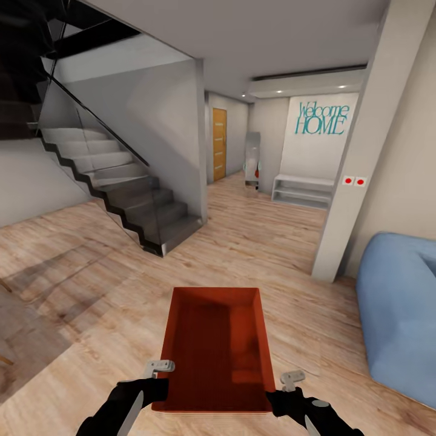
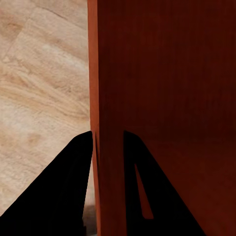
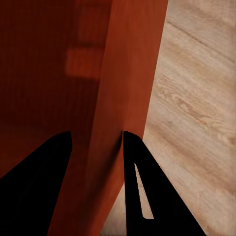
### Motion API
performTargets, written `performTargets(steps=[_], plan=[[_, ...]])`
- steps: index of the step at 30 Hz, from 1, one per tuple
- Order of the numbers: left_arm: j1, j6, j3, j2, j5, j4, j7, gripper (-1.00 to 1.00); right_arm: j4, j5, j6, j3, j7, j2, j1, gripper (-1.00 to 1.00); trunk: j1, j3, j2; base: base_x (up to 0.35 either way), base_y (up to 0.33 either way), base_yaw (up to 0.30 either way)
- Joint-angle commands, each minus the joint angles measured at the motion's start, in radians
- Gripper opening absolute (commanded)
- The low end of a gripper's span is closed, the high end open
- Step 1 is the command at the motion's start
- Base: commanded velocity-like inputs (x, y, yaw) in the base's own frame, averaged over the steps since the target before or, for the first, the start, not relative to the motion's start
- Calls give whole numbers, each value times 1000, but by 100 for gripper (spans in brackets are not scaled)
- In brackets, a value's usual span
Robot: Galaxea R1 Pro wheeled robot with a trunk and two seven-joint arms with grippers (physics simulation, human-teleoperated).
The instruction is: Move the two storage containers from the living room to the garage. In the garage, place one container on the floor and stack the other container on top of it (either order is fine).
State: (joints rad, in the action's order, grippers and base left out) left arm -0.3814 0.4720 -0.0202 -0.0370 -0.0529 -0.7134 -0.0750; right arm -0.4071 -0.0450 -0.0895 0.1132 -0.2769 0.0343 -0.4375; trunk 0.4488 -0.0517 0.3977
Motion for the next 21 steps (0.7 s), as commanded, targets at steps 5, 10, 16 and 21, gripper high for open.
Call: performTargets(steps=[5,10,16,21], plan=[[-1,5,49,0,-47,-3,57,-100,-4,-19,-7,5,-31,-2,0,-100,1,-2,2,326,0,-1],[-1,5,49,-1,-47,-3,57,-100,-4,-18,-7,6,-31,-1,0,-100,1,-2,2,326,0,-80],[-1,5,49,0,-47,-3,57,-100,-4,-18,-7,6,-31,-2,0,-100,1,-2,2,326,0,-232],[-1,5,49,0,-47,-3,57,-100,-4,-16,-7,6,-31,-2,0,-100,1,-2,2,326,0,-43]])
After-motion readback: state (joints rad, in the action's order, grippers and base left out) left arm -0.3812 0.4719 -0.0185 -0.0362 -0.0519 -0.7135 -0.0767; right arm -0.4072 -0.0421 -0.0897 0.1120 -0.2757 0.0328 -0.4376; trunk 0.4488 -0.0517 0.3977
